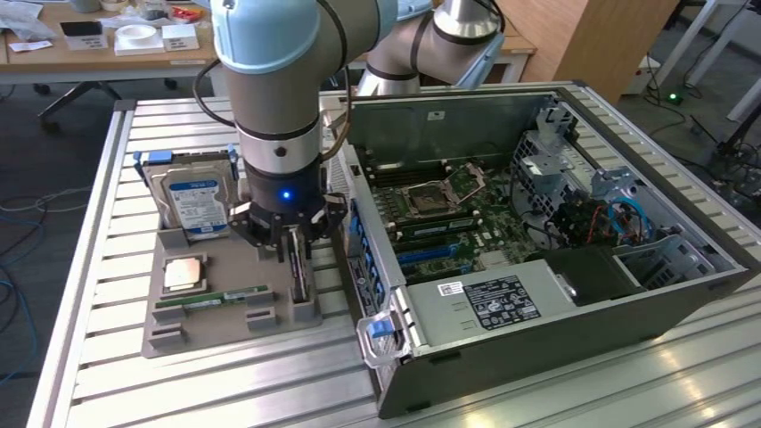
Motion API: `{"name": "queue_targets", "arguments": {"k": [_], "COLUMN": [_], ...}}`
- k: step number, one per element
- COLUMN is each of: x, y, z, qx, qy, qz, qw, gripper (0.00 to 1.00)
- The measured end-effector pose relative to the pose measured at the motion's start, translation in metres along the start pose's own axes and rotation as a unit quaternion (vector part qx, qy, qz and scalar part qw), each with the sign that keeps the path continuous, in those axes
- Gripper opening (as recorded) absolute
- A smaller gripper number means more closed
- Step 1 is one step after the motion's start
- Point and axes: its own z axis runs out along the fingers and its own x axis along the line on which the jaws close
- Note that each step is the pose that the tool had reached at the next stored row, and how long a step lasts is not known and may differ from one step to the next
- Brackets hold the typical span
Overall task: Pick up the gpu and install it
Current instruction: 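Pick up the gpu and move the gpu toward the slot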
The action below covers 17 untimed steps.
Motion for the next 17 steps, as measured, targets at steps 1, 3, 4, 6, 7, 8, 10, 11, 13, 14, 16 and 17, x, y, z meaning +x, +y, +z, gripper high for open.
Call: {"name": "queue_targets", "arguments": {"k": [1, 3, 4, 6, 7, 8, 10, 11, 13, 14, 16, 17], "x": [0.0001, 0.0002, 0.0003, 0.0006, 0.0006, 0.0006, 0.0005, 0.0004, 0.0004, 0.0004, 0.0004, 0.0004], "y": [0.0004, 0.0005, 0.0005, 0.0005, 0.0005, 0.0005, 0.0005, 0.0004, 0.0001, 0.0001, 0.0, 0.0], "z": [0.0, 0.0, 0.0, 0.0, 0.0, 0.0, 0.0, 0.0, 0.0, 0.0, 0.0, 0.0], "qx": [0.0, 0.0, 0.0, 0.0, 0.0, 0.0, 0.0, 0.0, 0.0, 0.0, 0.0, 0.0], "qy": [0.0, 0.0, 0.0, 0.0, 0.0, 0.0, 0.0, 0.0, 0.0, 0.0, 0.0, 0.0], "qz": [0.0, 0.0, 0.0, 0.0, 0.0, 0.0, 0.0, 0.0, 0.0, 0.0, 0.0, 0.0], "qw": [1.0, 1.0, 1.0, 1.0, 1.0, 1.0, 1.0, 1.0, 1.0, 1.0, 1.0, 1.0], "gripper": [0.42, 0.42, 0.42, 0.42, 0.42, 0.42, 0.42, 0.42, 0.42, 0.42, 0.42, 0.42]}}
